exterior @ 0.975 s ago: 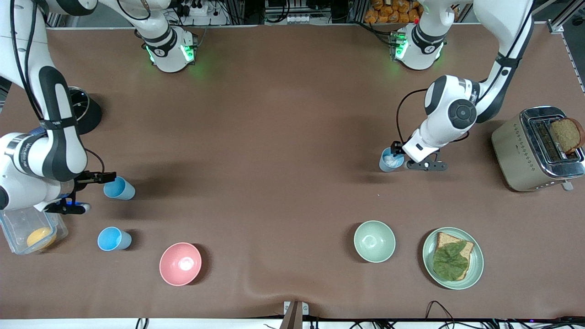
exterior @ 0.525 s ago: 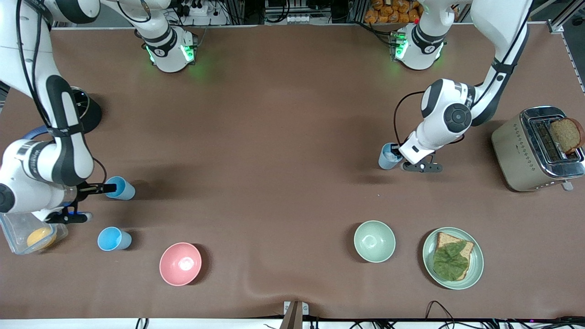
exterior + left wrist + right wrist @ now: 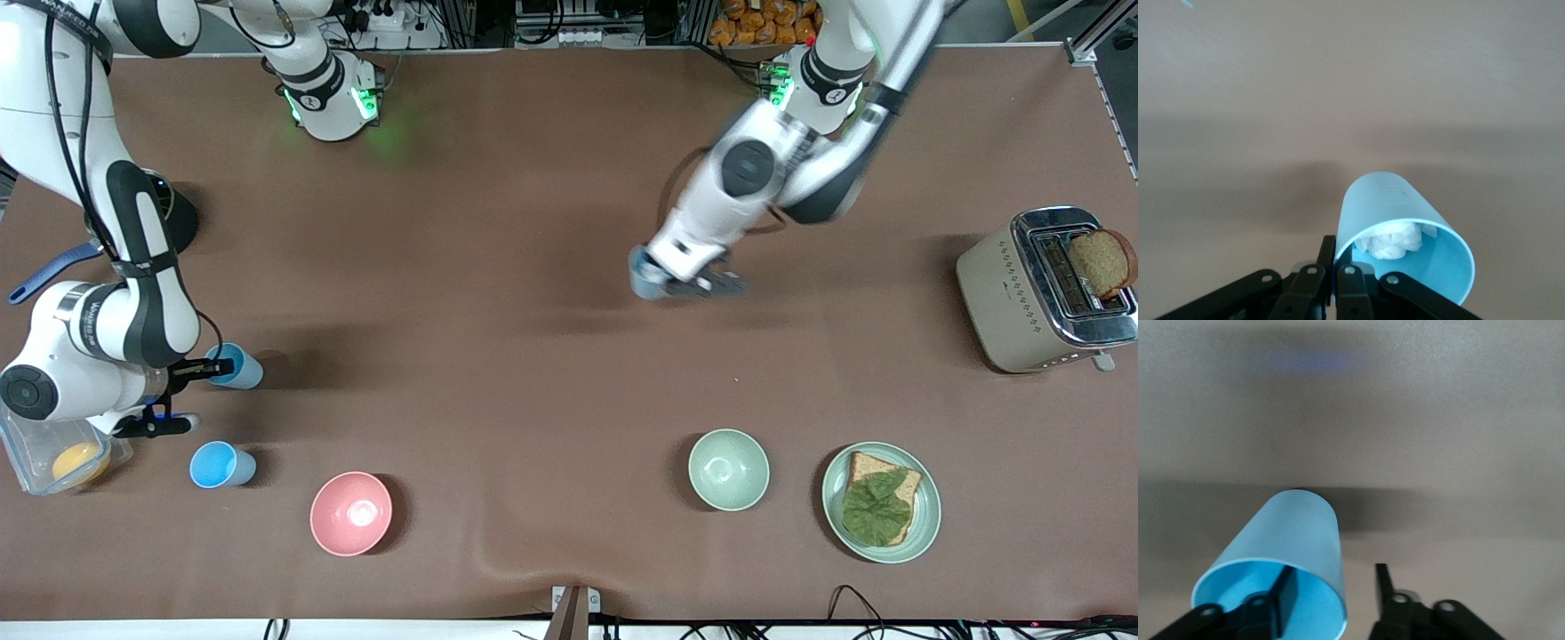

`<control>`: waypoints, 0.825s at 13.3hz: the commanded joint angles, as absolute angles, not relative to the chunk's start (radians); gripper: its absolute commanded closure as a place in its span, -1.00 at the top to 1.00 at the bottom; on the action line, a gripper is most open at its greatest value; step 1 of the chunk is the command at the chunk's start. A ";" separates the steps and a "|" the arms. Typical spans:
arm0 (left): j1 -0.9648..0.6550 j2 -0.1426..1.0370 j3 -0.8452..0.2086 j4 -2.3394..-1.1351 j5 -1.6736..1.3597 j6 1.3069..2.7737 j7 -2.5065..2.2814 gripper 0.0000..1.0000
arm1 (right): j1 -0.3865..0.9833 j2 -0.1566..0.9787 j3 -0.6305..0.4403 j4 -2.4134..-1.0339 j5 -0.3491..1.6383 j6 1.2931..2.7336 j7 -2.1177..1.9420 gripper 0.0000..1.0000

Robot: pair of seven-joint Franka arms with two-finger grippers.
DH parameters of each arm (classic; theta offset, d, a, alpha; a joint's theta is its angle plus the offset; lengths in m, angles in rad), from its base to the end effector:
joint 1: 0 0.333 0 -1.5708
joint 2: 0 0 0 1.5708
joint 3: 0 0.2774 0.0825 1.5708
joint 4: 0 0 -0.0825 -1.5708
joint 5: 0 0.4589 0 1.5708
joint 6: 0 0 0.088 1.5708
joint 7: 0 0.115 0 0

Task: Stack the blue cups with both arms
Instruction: 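Carry the tissue cup toward the table middle while the right gripper lifts its cup, then set the tissue cup down with the left gripper while the right gripper approaches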

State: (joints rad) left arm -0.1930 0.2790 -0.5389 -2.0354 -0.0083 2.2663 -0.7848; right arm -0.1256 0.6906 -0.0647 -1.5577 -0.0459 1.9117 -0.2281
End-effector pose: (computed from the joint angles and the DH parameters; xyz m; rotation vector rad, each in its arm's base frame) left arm 0.4708 -0.4278 0.2330 3.0338 0.1134 -0.1653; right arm 0.6822 -0.1330 0.1344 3.0812 0.1053 -0.5378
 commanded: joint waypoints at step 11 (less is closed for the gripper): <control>-0.548 0.664 -0.514 -1.700 0.255 2.252 -1.362 -1.00 | -0.020 0.634 -0.054 -1.378 0.227 1.338 -0.084 -1.00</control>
